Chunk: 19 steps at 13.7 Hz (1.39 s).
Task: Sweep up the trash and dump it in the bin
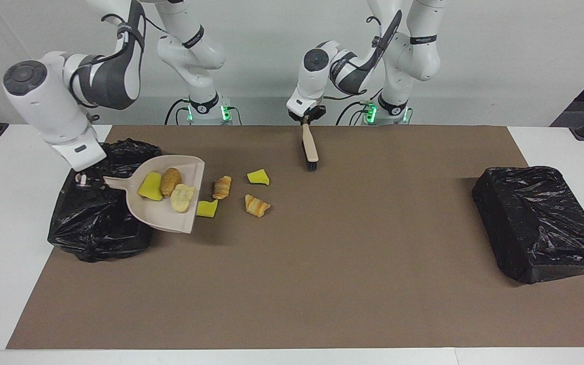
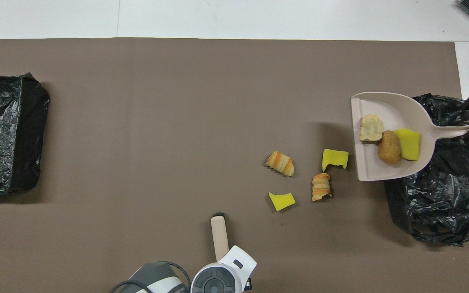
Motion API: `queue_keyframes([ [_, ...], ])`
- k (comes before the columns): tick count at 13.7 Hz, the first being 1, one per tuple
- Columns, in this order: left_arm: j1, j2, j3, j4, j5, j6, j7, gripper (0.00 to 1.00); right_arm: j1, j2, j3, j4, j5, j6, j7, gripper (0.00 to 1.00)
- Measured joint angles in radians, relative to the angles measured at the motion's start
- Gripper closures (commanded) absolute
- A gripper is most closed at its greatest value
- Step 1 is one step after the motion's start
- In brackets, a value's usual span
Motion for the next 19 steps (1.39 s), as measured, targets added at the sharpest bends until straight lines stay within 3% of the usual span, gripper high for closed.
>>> queue_keyframes([
  [2,0.0,0.001,0.0,0.002,-0.002,-0.001,-0.005,0.18,-0.056,0.0,0.0,0.0,-0.102,0.022,-0.039,1.0],
  [3,0.0,0.002,0.0,0.002,-0.002,-0.002,-0.006,0.0,-0.075,0.0,0.0,-0.001,-0.163,0.031,-0.039,1.0],
  [7,0.008,0.007,0.016,0.033,0.022,-0.017,0.002,0.0,-0.141,0.004,0.0,-0.034,-0.349,0.146,-0.035,1.0],
  [9,0.057,0.007,0.026,0.078,0.125,-0.048,0.007,0.0,-0.158,0.005,0.0,-0.059,-0.459,0.168,-0.014,1.0],
  [14,0.312,-0.003,0.04,0.168,0.315,-0.092,0.259,0.0,-0.131,-0.015,0.013,-0.083,-0.638,0.091,-0.006,1.0],
  [19,0.61,-0.027,0.046,0.438,0.336,-0.313,0.703,0.0,-0.054,-0.07,0.027,-0.048,-0.749,0.02,-0.044,1.0],
])
